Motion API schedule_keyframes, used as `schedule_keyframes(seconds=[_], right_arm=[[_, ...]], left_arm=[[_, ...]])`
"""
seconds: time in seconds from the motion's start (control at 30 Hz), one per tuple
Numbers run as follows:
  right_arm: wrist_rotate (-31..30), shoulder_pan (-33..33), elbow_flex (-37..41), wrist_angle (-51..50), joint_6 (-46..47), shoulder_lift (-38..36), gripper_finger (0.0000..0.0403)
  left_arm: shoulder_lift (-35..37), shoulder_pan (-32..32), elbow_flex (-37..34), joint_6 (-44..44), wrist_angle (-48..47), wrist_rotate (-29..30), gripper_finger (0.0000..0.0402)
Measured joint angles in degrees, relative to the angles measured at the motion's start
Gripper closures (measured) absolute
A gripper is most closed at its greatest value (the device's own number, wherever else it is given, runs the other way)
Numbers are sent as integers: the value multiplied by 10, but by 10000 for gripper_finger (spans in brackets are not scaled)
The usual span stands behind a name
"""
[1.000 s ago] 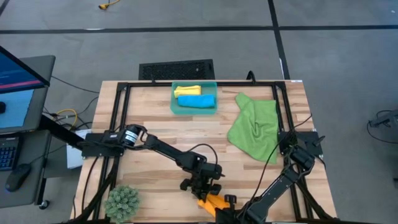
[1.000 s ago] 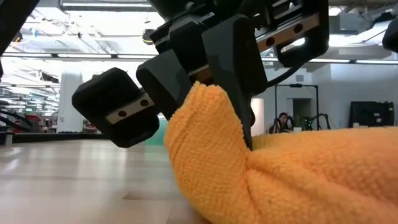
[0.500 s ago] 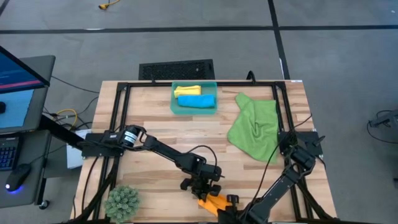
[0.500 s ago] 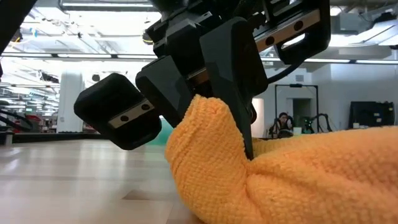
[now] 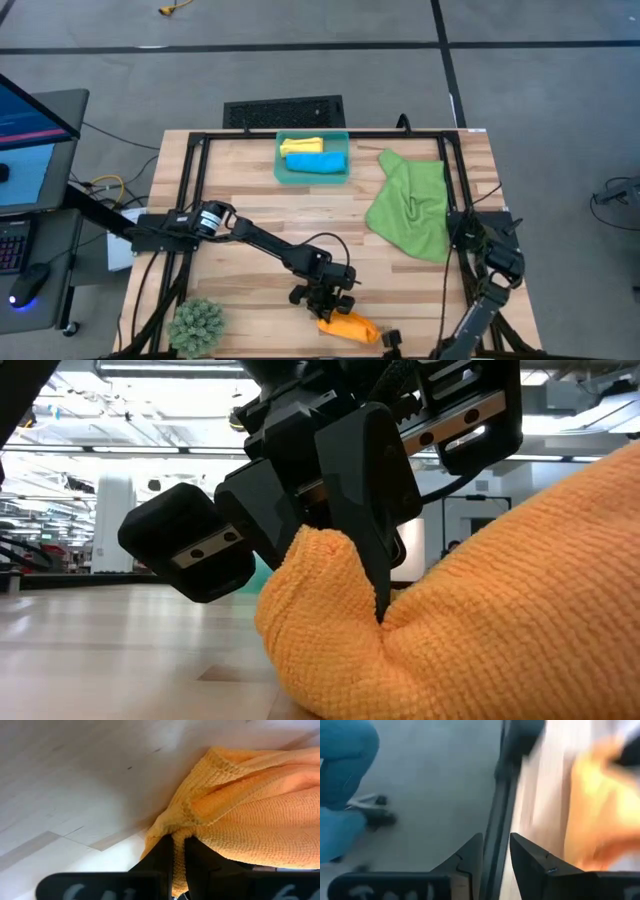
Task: Roll microfiber towels into tight, uniform cylinder then place into a basket
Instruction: Roll the orange microfiber towel
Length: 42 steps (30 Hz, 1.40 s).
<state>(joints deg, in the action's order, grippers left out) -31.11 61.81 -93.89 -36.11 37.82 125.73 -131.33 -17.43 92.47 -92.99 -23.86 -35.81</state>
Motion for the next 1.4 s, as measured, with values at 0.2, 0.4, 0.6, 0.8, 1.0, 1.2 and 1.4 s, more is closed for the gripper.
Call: schedule_keyframes(seconds=[0.2,0.4,0.6,0.8,1.0,1.2,1.4], right_arm=[[-120,-3,0,61,-189,0,285],[-92,-51,0,56,-243,0,284],[-18,-80,-1,16,-224,0,251],[-1,-79,-22,-19,-218,0,224],[-2,-80,-60,-68,-216,-1,226],[1,-107,-60,-142,-144,1,222],[89,-130,-60,-162,-82,1,214]], left_arm=[[0,0,0,3,1,-2,384],[0,0,0,12,1,-2,384],[-1,-1,0,26,1,-4,384],[-1,-1,0,32,1,-4,384],[-1,-1,0,33,2,-4,384],[-1,-2,0,33,2,-4,384],[-1,-2,0,43,2,-3,384]])
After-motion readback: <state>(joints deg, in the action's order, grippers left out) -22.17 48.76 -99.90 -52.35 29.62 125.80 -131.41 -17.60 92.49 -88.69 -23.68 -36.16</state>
